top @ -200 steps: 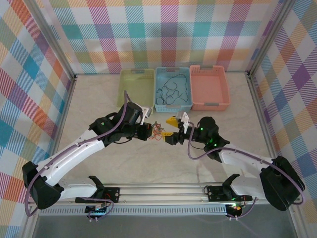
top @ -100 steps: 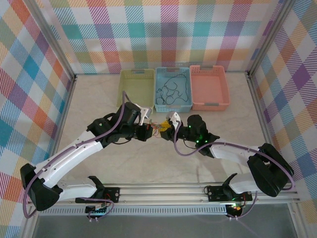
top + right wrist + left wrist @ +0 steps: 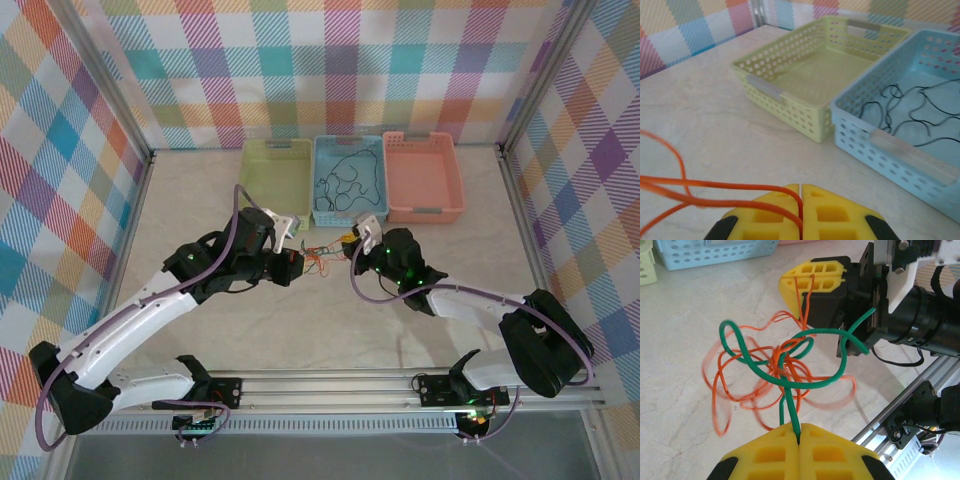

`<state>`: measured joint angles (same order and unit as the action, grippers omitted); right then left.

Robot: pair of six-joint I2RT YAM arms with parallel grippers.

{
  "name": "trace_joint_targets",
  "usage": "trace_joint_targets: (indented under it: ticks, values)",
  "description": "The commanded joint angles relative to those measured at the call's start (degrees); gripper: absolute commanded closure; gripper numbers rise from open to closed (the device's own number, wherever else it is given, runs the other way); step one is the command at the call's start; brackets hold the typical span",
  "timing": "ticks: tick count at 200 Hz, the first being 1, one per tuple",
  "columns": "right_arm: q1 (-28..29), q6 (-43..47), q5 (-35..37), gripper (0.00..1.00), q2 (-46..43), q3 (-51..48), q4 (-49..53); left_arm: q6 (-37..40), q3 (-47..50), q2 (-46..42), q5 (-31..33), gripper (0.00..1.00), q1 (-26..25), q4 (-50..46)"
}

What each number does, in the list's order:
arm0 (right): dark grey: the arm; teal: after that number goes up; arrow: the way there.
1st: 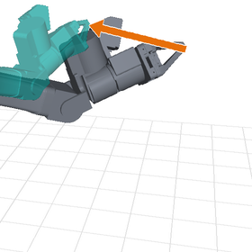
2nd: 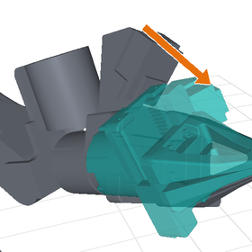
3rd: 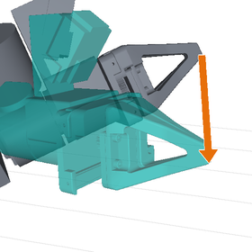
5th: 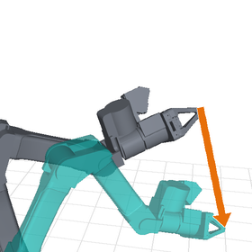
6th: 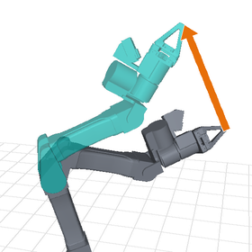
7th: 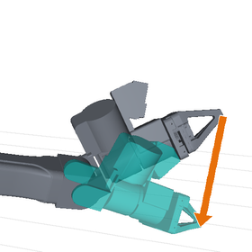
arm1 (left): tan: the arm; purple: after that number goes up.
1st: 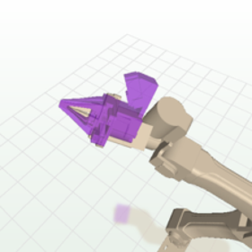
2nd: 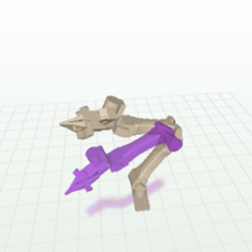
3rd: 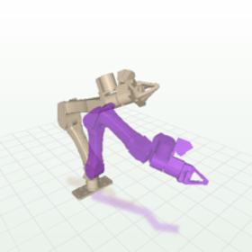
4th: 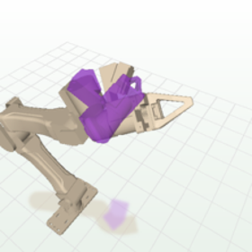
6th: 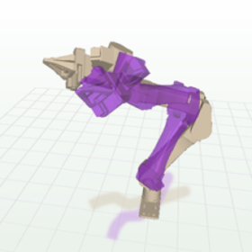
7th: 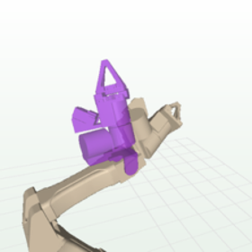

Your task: Untangle the cables

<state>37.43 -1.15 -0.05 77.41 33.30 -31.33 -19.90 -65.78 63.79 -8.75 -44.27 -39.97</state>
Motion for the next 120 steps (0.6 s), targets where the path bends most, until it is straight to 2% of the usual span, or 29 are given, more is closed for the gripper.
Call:
trace_joint_targets:
  ticks: [1, 65, 120]
  values:
    - [-3.0, -4.2, 6.1, 1.00, -0.5, -1.5, 2.9, 0.5, 0.5, -2.7, 0.9, 1.00, 0.7, -1.1]
    - [-7.7, -10.2, 10.5, 1.00, -1.3, -2.8, 5.8, 1.9, 1.1, -6.6, 3.3, 1.00, 1.6, -4.8]
    - [-9.3, -12.5, 13.7, 1.00, -2.6, -3.4, 7.7, 2.6, 1.0, -9.1, 5.3, 1.00, 2.0, -7.6]
